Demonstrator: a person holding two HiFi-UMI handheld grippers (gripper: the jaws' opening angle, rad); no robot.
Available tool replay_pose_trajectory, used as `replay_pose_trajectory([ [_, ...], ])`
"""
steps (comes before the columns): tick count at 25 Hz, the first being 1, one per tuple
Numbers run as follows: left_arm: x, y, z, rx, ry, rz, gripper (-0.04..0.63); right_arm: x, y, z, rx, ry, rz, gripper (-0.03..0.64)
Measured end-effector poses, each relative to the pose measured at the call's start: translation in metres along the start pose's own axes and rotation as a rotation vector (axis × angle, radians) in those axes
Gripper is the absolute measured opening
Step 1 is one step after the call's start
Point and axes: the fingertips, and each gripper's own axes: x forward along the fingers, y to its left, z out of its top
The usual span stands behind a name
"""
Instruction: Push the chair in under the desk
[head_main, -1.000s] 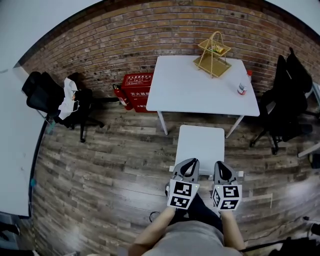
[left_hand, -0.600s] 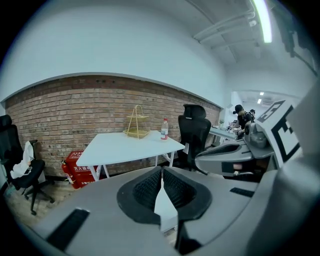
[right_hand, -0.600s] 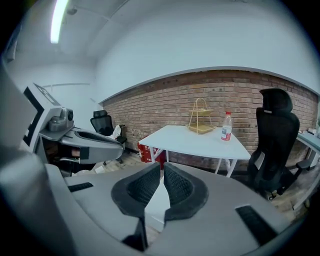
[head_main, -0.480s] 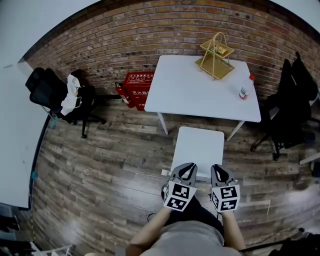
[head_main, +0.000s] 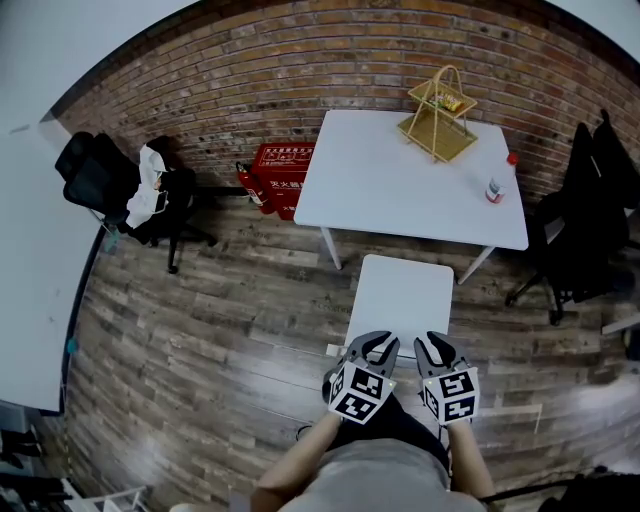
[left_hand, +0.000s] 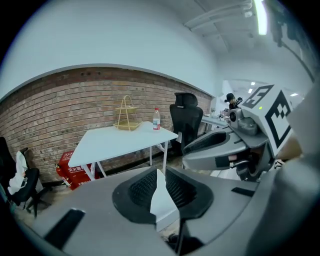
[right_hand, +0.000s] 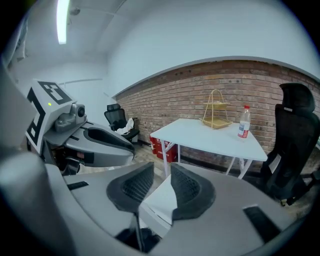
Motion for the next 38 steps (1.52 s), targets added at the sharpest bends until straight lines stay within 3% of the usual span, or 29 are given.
replay_pose_trajectory([
  [2,0.000,-0.002,-0.003,0.016,0.016,-0.040,0.053,0.005,0.006,-0.004,-0.007,0.031,0.028,0.183],
  [6,0.003,-0.007,-0.010,0.088,0.073,-0.099,0.130,0.009,0.016,-0.011,-0.104,0.088,0.045,0.186],
  [11,0.005,-0.008,-0.018,0.156,0.111,-0.135,0.147,0.014,0.034,-0.025,-0.172,0.168,0.166,0.201],
  [15,0.008,-0.018,-0.036,0.277,0.199,-0.209,0.199,0.013,0.038,-0.042,-0.290,0.245,0.229,0.225],
  [19,0.011,-0.026,-0.048,0.376,0.242,-0.247,0.210,0.012,0.039,-0.053,-0.367,0.297,0.250,0.227],
  [26,0.018,-0.036,-0.073,0.510,0.353,-0.293,0.251,0.008,0.039,-0.089,-0.595,0.471,0.279,0.255],
  [34,0.030,-0.041,-0.092,0.570,0.413,-0.308,0.252,0.010,0.031,-0.123,-0.857,0.621,0.273,0.256],
  [38,0.036,-0.041,-0.096,0.657,0.450,-0.301,0.252,0.013,0.033,-0.128,-0.895,0.642,0.293,0.256],
])
